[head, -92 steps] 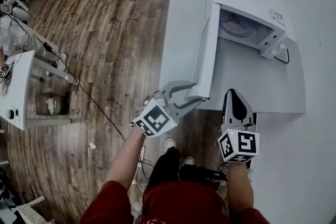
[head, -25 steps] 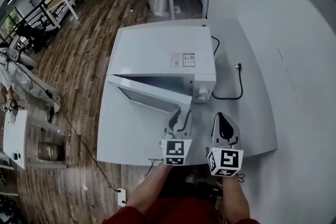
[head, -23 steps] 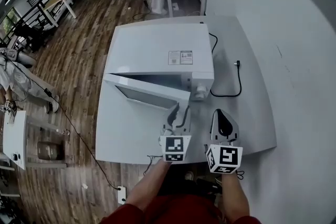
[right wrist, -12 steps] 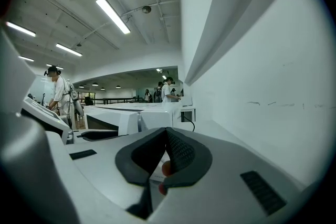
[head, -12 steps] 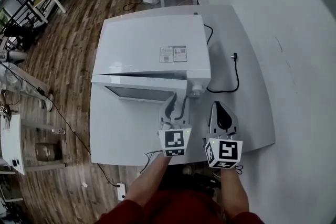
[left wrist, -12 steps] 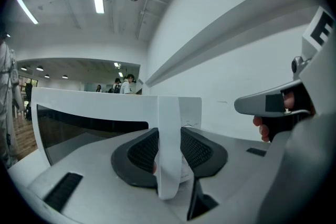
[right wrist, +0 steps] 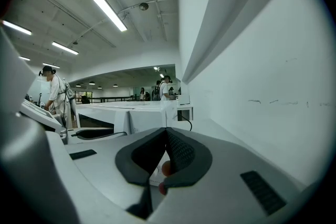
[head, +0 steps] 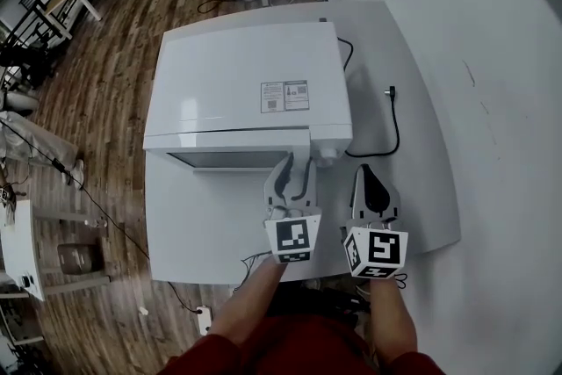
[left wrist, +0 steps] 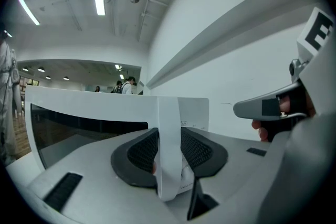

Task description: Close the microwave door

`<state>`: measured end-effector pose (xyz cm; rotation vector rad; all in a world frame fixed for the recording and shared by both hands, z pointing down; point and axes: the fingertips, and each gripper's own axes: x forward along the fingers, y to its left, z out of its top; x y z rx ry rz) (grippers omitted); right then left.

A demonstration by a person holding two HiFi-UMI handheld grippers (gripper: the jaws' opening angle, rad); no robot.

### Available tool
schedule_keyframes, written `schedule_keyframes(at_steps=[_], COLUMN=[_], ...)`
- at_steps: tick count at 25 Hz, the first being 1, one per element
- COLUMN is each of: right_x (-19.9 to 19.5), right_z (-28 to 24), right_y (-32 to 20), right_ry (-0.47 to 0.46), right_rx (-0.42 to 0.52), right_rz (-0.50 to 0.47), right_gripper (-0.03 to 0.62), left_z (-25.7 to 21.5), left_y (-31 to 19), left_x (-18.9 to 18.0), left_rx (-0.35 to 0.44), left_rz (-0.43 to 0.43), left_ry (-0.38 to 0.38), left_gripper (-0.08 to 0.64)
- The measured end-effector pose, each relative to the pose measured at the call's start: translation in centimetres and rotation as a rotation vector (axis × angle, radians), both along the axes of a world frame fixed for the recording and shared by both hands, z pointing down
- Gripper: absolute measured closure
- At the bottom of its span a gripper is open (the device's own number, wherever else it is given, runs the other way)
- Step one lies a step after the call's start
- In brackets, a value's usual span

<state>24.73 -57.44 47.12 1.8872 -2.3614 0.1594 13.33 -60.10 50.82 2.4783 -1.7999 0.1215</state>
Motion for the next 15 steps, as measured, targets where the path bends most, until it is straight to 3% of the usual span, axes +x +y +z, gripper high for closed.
schedule_keyframes(at_steps=[15], right_x=[-0.14], right_z=[0.43], right_y=[-0.09], right_ry=[-0.009], right_rx=[-0.007], right_rz=[0.001], right_gripper=[0.568], left_z=[0.19], left_y=[-1.03], left_x=[0.04], left_rx=[-0.005], left_rz=[-0.004], left_ry=[-0.016], left_gripper=[0.411])
